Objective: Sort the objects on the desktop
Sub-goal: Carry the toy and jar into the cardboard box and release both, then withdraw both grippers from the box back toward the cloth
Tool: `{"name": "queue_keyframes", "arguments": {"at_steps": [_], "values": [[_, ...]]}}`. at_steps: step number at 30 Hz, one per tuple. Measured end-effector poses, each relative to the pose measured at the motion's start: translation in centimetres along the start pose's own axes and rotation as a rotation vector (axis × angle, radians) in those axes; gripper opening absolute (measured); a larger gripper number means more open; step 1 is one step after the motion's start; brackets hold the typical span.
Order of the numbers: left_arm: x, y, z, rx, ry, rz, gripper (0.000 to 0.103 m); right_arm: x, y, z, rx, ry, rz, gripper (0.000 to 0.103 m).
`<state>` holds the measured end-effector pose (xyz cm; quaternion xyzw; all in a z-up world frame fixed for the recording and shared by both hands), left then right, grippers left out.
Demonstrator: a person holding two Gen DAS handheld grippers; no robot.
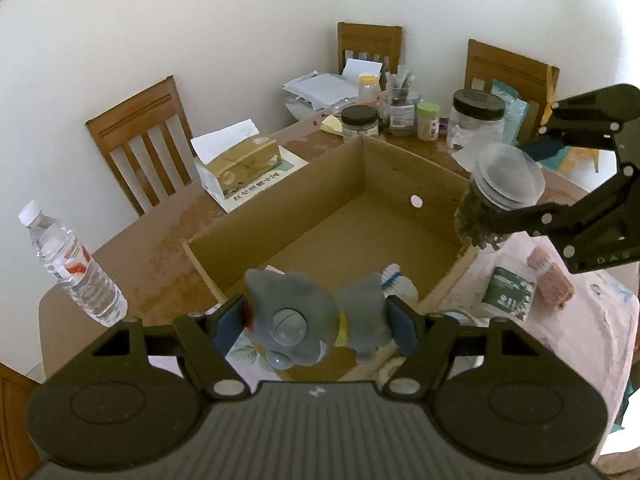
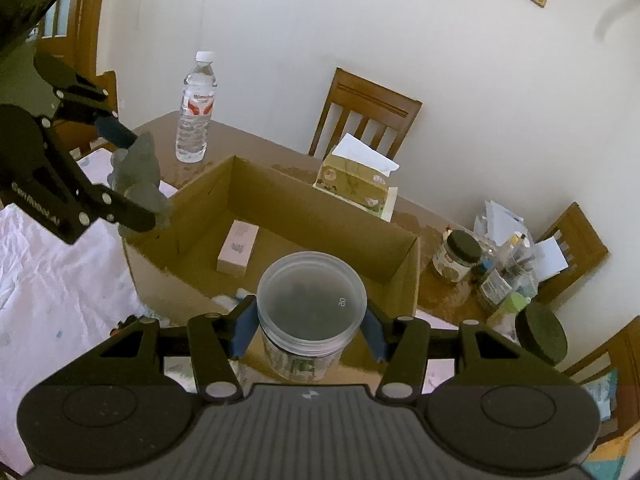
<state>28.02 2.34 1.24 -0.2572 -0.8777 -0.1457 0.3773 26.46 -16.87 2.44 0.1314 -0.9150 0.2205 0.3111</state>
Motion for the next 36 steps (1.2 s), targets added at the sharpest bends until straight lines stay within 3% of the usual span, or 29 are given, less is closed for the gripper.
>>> {"name": "queue_keyframes", "arguments": {"at_steps": [15, 26, 36], "values": [[-4.6, 1.2, -0.2, 0.044, 0.071, 0.031, 0.077, -3.7, -1.6, -1.7, -0.001, 0.04, -0.007, 0.06], [-2.9, 0.6, 0.4, 0.03, 0.05, 0.026, 0.086, -6.6, -1.8, -3.1, 0.022, 0.076, -0.019, 0.06], [-1.7, -0.4, 1.4, 0.003, 0.054, 0.045, 0.086, -7.9, -2.0, -3.0, -0.013, 0.102, -0.009, 0.072]]}}
Point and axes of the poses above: each gripper's, at about its wrist camera, not at the fingertips, and x roughly against the way its jaws point, y to its left, z to its underside, the point moved 1 cm from there along -x, roughly the way its jaws point, and after that the axes turned 6 degrees about z, right-handed, at the moved point
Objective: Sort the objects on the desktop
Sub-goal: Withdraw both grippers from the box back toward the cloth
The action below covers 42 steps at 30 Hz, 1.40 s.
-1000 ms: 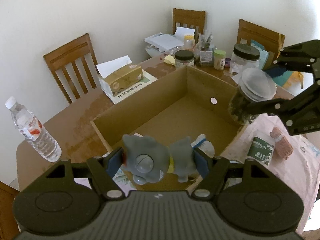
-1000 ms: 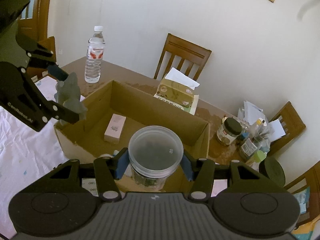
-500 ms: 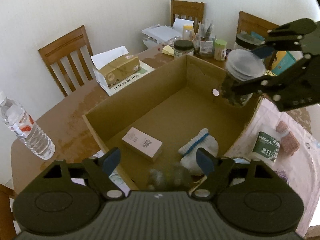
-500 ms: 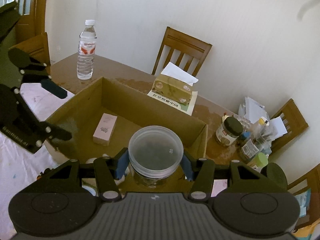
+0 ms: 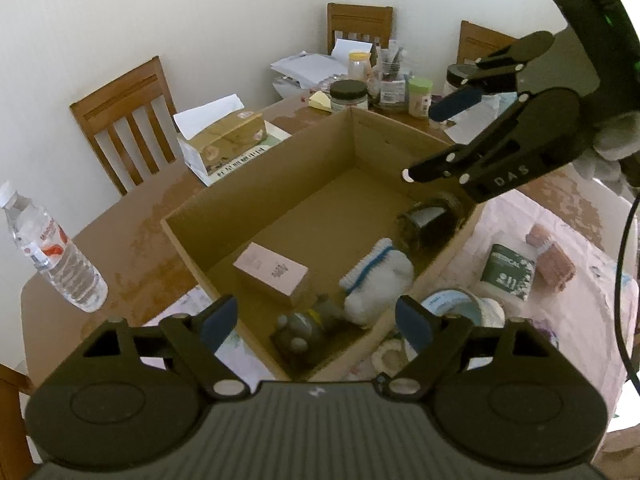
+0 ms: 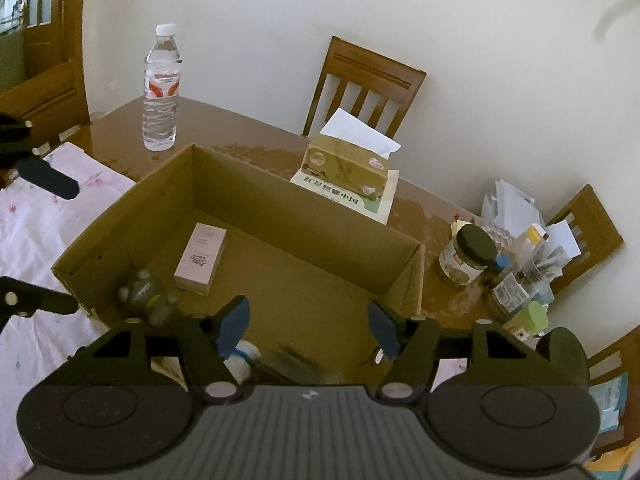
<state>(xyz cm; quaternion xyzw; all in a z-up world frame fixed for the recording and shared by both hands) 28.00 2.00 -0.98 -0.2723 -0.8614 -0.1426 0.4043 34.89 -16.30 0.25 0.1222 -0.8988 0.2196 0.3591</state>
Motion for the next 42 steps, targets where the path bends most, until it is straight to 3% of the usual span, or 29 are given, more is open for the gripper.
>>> {"name": "queue_keyframes", "arguments": {"at_steps": [16, 21, 33, 42], "values": [[1.0, -4.3, 4.6, -0.071, 0.044, 0.093, 0.088, 3.7, 1.8, 4.3, -0.046, 0.023, -0.005, 0.077], [1.5, -6.1, 6.2, -0.09, 0.045, 0.111, 0.093, 5.3, 2.9, 6.7, -0.085, 0.038, -0.005, 0.078], [1.5, -10.1, 9.2, -0.117, 0.063, 0.19, 0.093, 8.8, 5.5, 12.9, -0.162, 0.086, 0.041, 0.08], [1.2, -12.4, 12.2, -0.179, 0.101, 0.208, 0.093, 9.6, 7.8, 18.3, -0.276, 0.149, 0.048, 0.08]]}}
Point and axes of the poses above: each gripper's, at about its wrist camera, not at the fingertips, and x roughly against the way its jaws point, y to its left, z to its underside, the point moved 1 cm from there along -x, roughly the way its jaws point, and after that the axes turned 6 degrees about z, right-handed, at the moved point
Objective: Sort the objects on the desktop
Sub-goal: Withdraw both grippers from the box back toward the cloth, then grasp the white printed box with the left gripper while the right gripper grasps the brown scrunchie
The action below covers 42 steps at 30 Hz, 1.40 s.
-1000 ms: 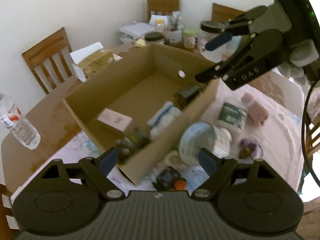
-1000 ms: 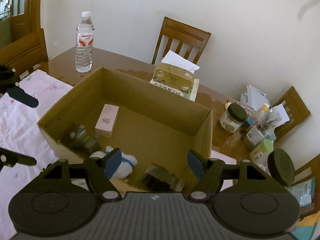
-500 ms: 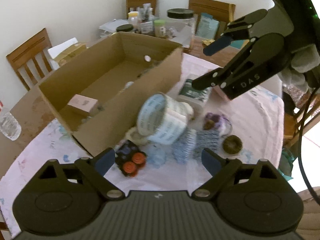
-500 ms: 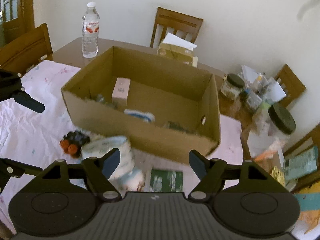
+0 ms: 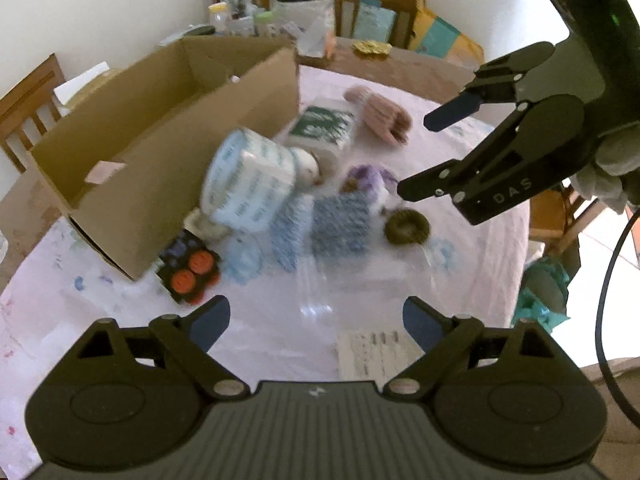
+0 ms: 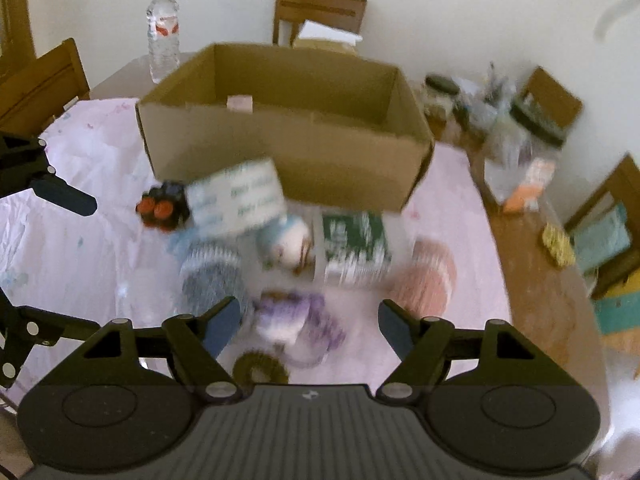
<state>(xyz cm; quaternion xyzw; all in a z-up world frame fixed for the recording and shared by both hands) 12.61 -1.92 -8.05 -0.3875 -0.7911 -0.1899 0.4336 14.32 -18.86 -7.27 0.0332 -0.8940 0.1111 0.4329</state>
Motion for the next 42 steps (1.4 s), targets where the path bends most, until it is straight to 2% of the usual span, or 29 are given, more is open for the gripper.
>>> {"name": "queue_keyframes", "arguments": {"at_steps": [10, 23, 25, 27, 37, 42], "values": [[-0.9, -2.2, 2.1, -0.03, 0.02, 0.017, 0.093, -1.3, 1.5, 4.2, -0.06, 0.048, -0.003, 0.08], [-3.9, -4.6, 3.2, -0.05, 0.037, 0.028, 0.093, -1.3, 1.6, 5.2, -0.094, 0.05, 0.028, 0.08], [-4.2, -4.6, 3.3, -0.049, 0.039, 0.019, 0.089, -1.0, 1.4, 5.2, -0.098, 0.045, 0.03, 0.08], [-4.4, -4.4, 3.4, -0.039, 0.047, 0.014, 0.08, -0.8, 1.3, 5.2, -0.094, 0.039, 0.031, 0.08], [-2.8, -2.8, 4.0, -0.002, 0.038, -0.021, 0.08, -2.0, 2.0, 5.6, -0.074, 0.042, 0.003, 0.078], [-2.2, -1.8, 4.6, 0.022, 0.041, -0.038, 0.08, -3.2, 2.6, 5.2, -0.06, 0.047, -0.004, 0.068]]}}
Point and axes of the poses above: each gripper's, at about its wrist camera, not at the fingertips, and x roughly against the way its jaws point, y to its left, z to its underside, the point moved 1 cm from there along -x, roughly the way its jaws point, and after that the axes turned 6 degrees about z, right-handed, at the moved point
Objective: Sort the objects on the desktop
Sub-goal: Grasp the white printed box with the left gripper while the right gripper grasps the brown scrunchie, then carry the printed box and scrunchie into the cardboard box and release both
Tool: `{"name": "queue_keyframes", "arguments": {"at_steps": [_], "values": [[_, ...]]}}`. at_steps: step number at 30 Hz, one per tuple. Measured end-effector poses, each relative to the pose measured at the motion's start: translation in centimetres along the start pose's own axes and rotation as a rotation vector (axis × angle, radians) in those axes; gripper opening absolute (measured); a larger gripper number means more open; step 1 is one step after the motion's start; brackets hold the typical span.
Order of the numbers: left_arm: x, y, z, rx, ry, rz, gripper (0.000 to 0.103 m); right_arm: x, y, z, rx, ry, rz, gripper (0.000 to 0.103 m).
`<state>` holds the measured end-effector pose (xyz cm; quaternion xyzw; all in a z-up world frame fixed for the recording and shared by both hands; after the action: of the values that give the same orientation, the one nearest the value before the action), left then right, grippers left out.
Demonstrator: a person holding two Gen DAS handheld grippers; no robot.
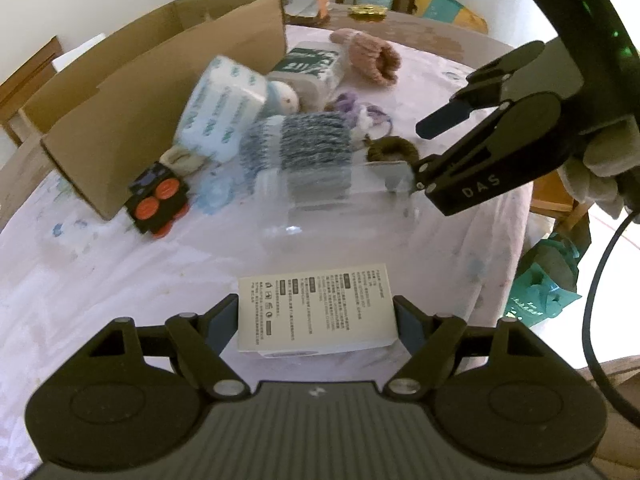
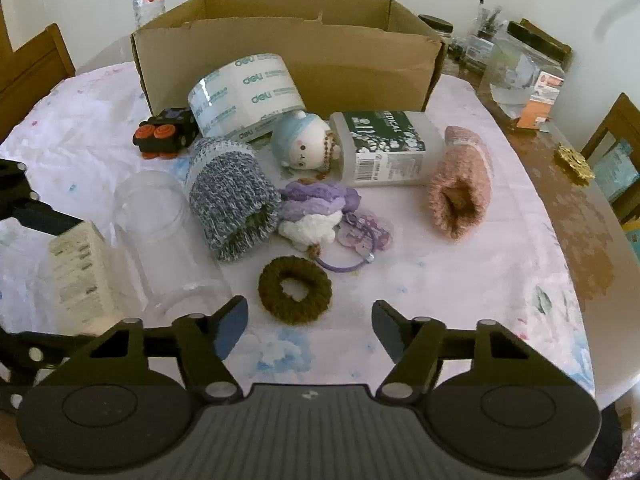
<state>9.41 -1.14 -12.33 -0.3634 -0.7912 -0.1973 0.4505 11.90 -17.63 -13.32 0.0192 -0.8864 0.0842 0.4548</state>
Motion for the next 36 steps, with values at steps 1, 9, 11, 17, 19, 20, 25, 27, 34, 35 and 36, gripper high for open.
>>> {"name": "queue_keyframes", "arguments": {"at_steps": [1, 9, 11, 17, 19, 20, 25, 27, 34, 35, 36], "values": [[0.1, 0.2, 0.1, 0.005, 0.0, -0.002, 0.08, -0.1, 0.1, -0.1, 0.002, -0.002, 0.002, 0.067], [0.6, 1.0, 0.2, 0.02, -0.009, -0.002, 0.08, -0.3, 0.7, -0.7, 0.02, -0.016, -0.01, 0.048], [0.8, 1.2, 0.1, 0.024, -0.013, 0.0, 0.08, -0.4, 0.7, -0.7, 0.02, -0.011, -0.01, 0.047], [1.5, 1.7, -0.6, 0.013, -0.03, 0.004, 0.08, 0.0, 0.5, -0.8, 0.029, -0.004, -0.003, 0.044], [1.8, 2.0, -0.8, 0.011, -0.037, 0.008, 0.08, 0.3, 0.3, -1.1, 0.037, -0.008, 0.001, 0.044], [2.0, 2.1, -1.0, 0.011, -0.041, 0.007, 0.08, 0.5, 0.3, -1.2, 0.041, -0.01, 0.002, 0.044], [2.8, 3.0, -2.0, 0.014, -0.06, 0.003, 0.08, 1.7, -0.2, -2.6, 0.067, -0.033, 0.015, 0.044], [3.2, 3.4, -2.5, 0.02, -0.069, -0.007, 0.08, 2.2, -0.5, -3.4, 0.082, -0.048, 0.02, 0.044], [4.5, 4.7, -4.5, 0.026, -0.109, -0.032, 0.08, 3.7, -1.4, -6.6, 0.124, -0.104, 0.031, 0.044], [4.6, 4.8, -4.8, 0.029, -0.113, -0.034, 0.08, 3.7, -1.5, -7.1, 0.13, -0.11, 0.031, 0.044], [4.7, 5.0, -5.1, 0.034, -0.117, -0.036, 0.08, 3.8, -1.6, -7.5, 0.137, -0.115, 0.032, 0.044]]}}
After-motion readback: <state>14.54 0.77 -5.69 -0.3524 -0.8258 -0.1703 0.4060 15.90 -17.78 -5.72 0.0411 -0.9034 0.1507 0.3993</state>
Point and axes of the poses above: each gripper's, at about its wrist camera, not at the fingertips, and x roughly against the way its jaws point, y to its left, z to its underside, the point moved 1 cm from there along -x, roughly the way its jaws point, and after that the axes turned 6 degrees about z, right-handed, at the moved point
